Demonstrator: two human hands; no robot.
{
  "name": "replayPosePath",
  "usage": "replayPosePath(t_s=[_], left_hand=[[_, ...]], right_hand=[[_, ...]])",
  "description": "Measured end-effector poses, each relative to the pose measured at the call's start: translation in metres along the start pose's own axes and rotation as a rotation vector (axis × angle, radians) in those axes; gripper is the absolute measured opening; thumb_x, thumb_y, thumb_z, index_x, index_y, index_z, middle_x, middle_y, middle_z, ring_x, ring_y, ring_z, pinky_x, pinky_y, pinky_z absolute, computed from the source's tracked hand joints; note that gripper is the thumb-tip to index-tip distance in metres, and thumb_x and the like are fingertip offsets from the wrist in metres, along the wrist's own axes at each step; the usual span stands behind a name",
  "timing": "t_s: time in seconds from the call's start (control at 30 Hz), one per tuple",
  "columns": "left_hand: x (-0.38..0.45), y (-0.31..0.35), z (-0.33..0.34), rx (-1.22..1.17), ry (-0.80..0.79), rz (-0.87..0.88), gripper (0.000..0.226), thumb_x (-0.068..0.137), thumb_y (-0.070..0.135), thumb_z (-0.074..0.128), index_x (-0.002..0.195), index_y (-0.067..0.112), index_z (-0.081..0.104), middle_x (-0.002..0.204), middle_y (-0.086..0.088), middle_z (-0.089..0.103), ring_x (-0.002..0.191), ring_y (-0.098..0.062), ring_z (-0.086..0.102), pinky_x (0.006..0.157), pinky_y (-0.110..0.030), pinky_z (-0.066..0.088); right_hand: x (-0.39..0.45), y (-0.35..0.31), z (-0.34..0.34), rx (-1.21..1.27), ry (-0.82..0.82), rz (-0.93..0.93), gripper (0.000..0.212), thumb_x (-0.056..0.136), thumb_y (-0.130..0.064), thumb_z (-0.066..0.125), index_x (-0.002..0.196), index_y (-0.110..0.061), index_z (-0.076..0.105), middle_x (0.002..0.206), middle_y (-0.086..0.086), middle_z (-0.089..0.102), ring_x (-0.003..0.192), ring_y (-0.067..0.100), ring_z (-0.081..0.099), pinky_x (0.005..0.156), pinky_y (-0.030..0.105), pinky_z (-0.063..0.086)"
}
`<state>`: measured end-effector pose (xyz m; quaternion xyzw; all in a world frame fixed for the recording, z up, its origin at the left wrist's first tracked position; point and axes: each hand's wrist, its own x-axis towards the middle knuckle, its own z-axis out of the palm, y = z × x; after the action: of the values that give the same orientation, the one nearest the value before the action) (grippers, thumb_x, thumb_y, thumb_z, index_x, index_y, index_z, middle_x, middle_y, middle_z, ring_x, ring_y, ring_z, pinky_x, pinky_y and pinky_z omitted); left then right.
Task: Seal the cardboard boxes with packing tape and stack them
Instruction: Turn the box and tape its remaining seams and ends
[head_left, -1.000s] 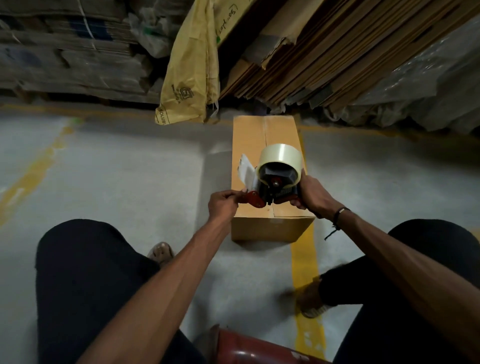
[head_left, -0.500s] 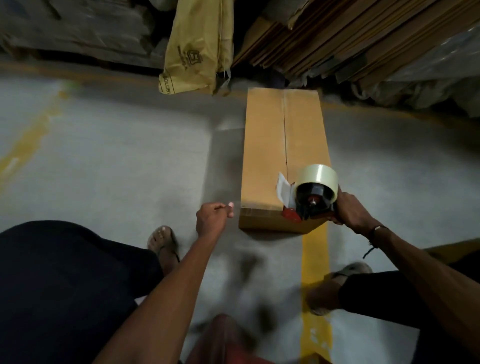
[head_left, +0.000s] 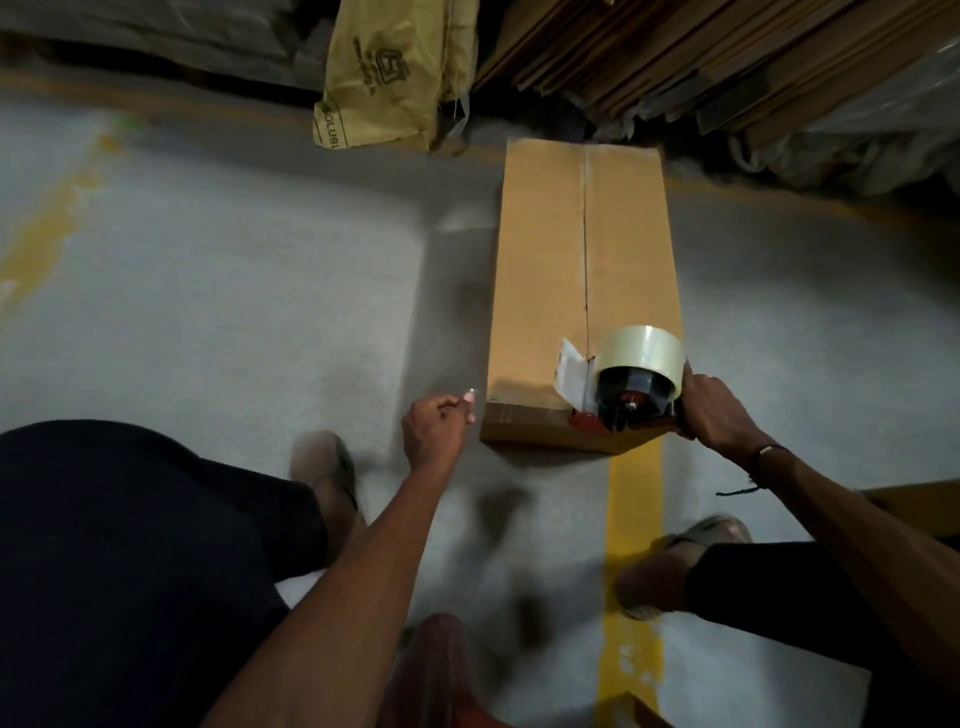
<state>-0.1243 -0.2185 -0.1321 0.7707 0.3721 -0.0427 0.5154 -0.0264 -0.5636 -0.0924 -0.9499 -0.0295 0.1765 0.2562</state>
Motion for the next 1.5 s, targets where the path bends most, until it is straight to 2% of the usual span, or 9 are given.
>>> replayPosePath(t_s=[0.3, 0.4, 0.47, 0.57, 0.63, 0.73, 0.83, 0.97, 1.5], left_hand=[[0.011, -0.016, 0.017, 0.027, -0.076, -0.117, 0.045, 0.086, 0.068, 0.067, 0.097, 0.027, 0.082, 0.089, 0.010, 0.078, 0.089, -0.012, 0.071, 0.065, -0.022, 0.046], [0.012, -0.013, 0.016, 0.194, -0.098, -0.187, 0.038, 0.085, 0.061, 0.075, 0.101, 0.028, 0.080, 0.097, 0.008, 0.076, 0.089, -0.017, 0.070, 0.070, -0.028, 0.052], [0.006, -0.014, 0.011, 0.301, -0.047, -0.198, 0.027, 0.085, 0.045, 0.082, 0.107, 0.030, 0.076, 0.109, 0.005, 0.072, 0.100, -0.024, 0.068, 0.077, -0.030, 0.050], [-0.001, -0.010, 0.009, 0.208, 0.112, -0.105, 0.012, 0.098, 0.022, 0.068, 0.102, 0.019, 0.079, 0.107, -0.005, 0.074, 0.103, -0.029, 0.070, 0.076, -0.027, 0.044], [-0.006, 0.010, 0.015, 0.109, 0.150, 0.010, 0.021, 0.102, 0.030, 0.064, 0.093, 0.015, 0.077, 0.091, -0.003, 0.073, 0.091, -0.025, 0.069, 0.069, -0.024, 0.043], [-0.011, 0.041, 0.031, 0.093, 0.089, 0.063, 0.035, 0.088, 0.050, 0.078, 0.097, 0.016, 0.074, 0.090, 0.002, 0.070, 0.084, -0.017, 0.063, 0.065, -0.024, 0.041], [-0.009, 0.048, 0.042, 0.226, 0.061, 0.054, 0.048, 0.071, 0.048, 0.093, 0.097, 0.014, 0.071, 0.095, -0.002, 0.071, 0.087, -0.023, 0.065, 0.066, -0.030, 0.047], [-0.007, 0.050, 0.044, 0.261, 0.093, 0.044, 0.046, 0.069, 0.045, 0.095, 0.088, 0.021, 0.060, 0.092, -0.004, 0.066, 0.088, -0.025, 0.062, 0.068, -0.031, 0.043], [-0.021, 0.056, 0.053, 0.472, 0.153, 0.105, 0.049, 0.078, 0.046, 0.088, 0.107, 0.013, 0.067, 0.117, -0.016, 0.067, 0.113, -0.040, 0.061, 0.093, -0.050, 0.044]], right_hand=[[0.005, -0.002, 0.010, -0.208, 0.131, -0.178, 0.082, 0.103, -0.057, 0.007, 0.108, -0.001, 0.067, 0.062, 0.013, 0.057, 0.054, 0.027, 0.048, 0.051, 0.038, 0.039], [0.002, -0.002, 0.011, -0.145, 0.074, -0.167, 0.050, 0.106, -0.030, 0.029, 0.149, -0.006, 0.033, 0.063, 0.019, 0.058, 0.053, 0.035, 0.052, 0.047, 0.035, 0.031], [0.007, 0.010, 0.012, -0.023, 0.001, -0.163, 0.055, 0.105, -0.029, 0.028, 0.155, -0.006, 0.020, 0.062, 0.020, 0.057, 0.049, 0.030, 0.046, 0.044, 0.034, 0.033], [0.013, 0.007, 0.010, -0.038, -0.038, -0.104, 0.093, 0.101, -0.065, 0.001, 0.135, 0.001, 0.057, 0.064, 0.018, 0.062, 0.053, 0.031, 0.053, 0.057, 0.049, 0.053], [0.017, 0.004, 0.003, -0.082, -0.093, -0.136, 0.098, 0.094, -0.075, -0.006, 0.121, -0.014, 0.066, 0.066, 0.019, 0.064, 0.058, 0.036, 0.059, 0.067, 0.054, 0.055], [0.019, -0.002, -0.002, -0.104, -0.124, -0.177, 0.117, 0.088, -0.082, -0.007, 0.107, 0.006, 0.068, 0.064, 0.018, 0.065, 0.061, 0.036, 0.062, 0.071, 0.052, 0.055], [0.012, -0.018, -0.002, -0.220, -0.035, -0.147, 0.097, 0.094, -0.072, -0.005, 0.084, -0.004, 0.064, 0.066, 0.015, 0.065, 0.062, 0.032, 0.059, 0.072, 0.049, 0.054], [0.002, -0.026, 0.000, -0.314, -0.017, -0.106, 0.063, 0.105, -0.037, 0.015, 0.141, 0.002, 0.048, 0.084, 0.024, 0.062, 0.075, 0.041, 0.057, 0.064, 0.050, 0.048], [-0.003, 0.090, -0.087, -0.278, 0.015, -0.022, 0.083, 0.089, -0.072, -0.008, 0.071, -0.016, 0.051, 0.060, 0.002, 0.054, 0.058, 0.019, 0.052, 0.064, 0.033, 0.037]])
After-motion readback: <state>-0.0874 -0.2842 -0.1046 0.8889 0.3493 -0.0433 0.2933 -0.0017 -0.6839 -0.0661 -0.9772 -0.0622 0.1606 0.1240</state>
